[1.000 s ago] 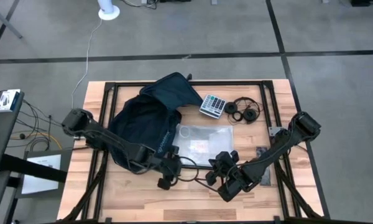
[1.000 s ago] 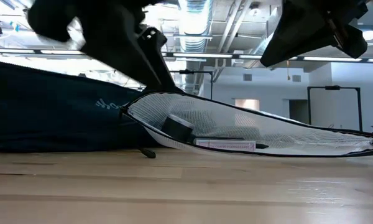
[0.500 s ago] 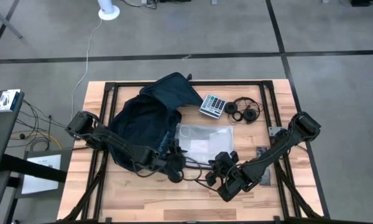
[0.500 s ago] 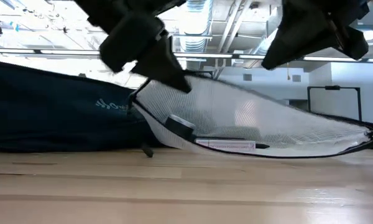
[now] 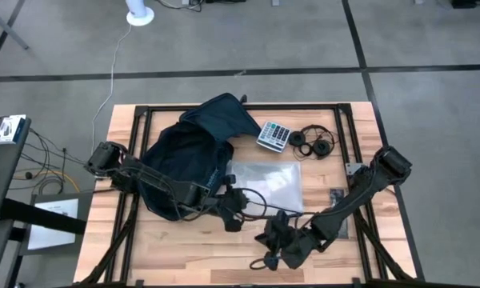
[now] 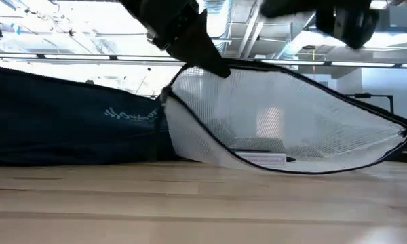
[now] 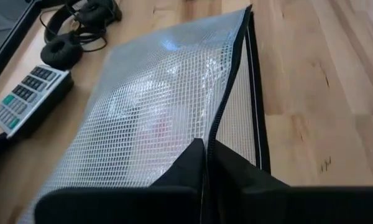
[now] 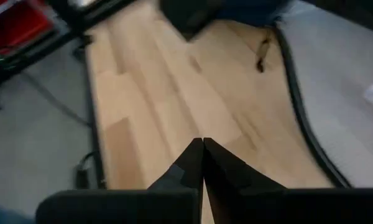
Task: Unpack backpack
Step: Remove the white game card from the white zip bag
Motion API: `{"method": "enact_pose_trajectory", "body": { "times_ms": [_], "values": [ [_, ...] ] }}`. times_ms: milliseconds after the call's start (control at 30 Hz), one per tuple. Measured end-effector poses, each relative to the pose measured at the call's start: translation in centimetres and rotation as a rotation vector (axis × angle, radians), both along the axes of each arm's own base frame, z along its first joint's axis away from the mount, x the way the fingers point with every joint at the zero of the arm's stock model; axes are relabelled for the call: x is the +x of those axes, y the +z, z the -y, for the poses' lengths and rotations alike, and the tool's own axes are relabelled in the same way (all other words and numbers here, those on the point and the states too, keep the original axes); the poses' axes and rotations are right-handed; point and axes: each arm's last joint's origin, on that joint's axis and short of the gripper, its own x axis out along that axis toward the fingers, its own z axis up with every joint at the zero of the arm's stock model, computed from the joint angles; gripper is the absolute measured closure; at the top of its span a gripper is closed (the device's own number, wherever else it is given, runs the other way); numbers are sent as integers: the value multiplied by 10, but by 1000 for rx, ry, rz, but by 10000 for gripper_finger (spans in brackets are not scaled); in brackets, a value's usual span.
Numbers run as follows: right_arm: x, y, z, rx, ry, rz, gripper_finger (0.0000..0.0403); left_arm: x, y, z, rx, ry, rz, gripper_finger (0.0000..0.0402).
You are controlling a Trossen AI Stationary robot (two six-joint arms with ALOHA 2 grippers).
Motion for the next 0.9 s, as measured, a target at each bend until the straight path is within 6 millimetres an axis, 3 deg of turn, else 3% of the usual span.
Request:
{"method": "enact_pose_trajectory", "body": {
  "times_ms": [200, 400, 533, 633, 900],
  "values": [
    [11, -34, 4, 0, -187, -6, 402, 7, 18, 3, 9, -13, 23, 401],
    [8, -59, 13, -6, -345, -70, 402, 3, 23, 5, 32, -17, -53, 402],
    [-6, -63, 26, -71, -552, -50, 402, -2, 19, 6, 27, -4, -102, 402],
    [-12, -64, 33, -140, -606, -49, 402, -2, 19, 7, 9, 5, -101, 402],
    [5, -63, 61, -333, -636, -3, 402, -1, 19, 9, -79, -34, -108, 401]
  ]
}}
